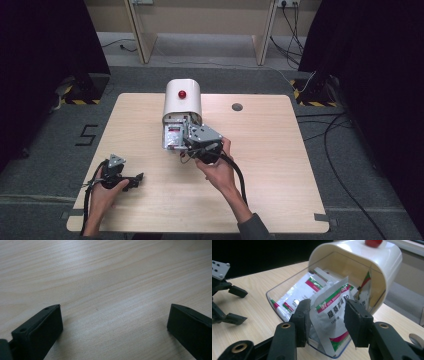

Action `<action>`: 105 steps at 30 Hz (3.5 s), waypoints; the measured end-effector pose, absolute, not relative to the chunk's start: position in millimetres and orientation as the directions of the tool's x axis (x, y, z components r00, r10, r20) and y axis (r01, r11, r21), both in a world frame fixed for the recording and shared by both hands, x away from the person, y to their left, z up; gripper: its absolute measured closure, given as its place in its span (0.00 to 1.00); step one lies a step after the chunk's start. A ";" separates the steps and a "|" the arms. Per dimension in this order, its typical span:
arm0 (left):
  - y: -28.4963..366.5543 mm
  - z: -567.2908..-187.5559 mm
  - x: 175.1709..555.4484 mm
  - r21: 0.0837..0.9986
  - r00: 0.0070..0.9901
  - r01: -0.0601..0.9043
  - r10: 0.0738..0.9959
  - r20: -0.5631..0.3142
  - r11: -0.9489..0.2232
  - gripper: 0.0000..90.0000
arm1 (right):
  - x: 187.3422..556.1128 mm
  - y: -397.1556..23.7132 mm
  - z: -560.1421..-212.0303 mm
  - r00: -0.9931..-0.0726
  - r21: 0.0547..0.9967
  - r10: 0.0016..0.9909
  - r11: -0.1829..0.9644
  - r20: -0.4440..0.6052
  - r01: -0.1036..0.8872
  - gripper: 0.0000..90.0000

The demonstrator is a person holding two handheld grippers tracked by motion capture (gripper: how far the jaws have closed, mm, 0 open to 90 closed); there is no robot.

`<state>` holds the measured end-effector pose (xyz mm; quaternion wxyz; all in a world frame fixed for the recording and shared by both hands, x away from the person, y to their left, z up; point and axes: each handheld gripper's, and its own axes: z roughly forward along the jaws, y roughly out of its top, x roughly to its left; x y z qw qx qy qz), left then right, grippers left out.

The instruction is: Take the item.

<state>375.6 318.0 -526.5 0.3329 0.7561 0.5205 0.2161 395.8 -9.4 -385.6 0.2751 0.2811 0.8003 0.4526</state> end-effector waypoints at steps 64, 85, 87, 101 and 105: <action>317.8 -526.5 376.0 0.728 0.364 0.644 0.931 -0.021 -0.235 0.00 | 381.9 -41.9 -357.2 -0.663 0.929 0.710 0.366 -0.236 0.061 0.97; 317.8 -526.6 376.0 0.729 0.364 0.643 0.931 -0.021 -0.235 0.00 | 374.8 -87.7 -349.1 -0.618 0.938 0.747 0.344 -0.246 0.043 0.97; 317.8 -526.6 376.0 0.729 0.364 0.643 0.931 -0.021 -0.235 0.00 | 375.2 -91.5 -350.1 -0.612 0.939 0.752 0.342 -0.244 0.046 0.97; 317.8 -526.6 376.0 0.729 0.363 0.643 0.931 -0.021 -0.235 0.00 | 377.6 -119.1 -359.7 -0.574 0.941 0.785 0.330 -0.231 0.072 0.97; 317.8 -526.6 376.0 0.729 0.363 0.643 0.931 -0.021 -0.234 0.00 | 377.5 -126.5 -363.2 -0.566 0.941 0.792 0.329 -0.230 0.078 0.97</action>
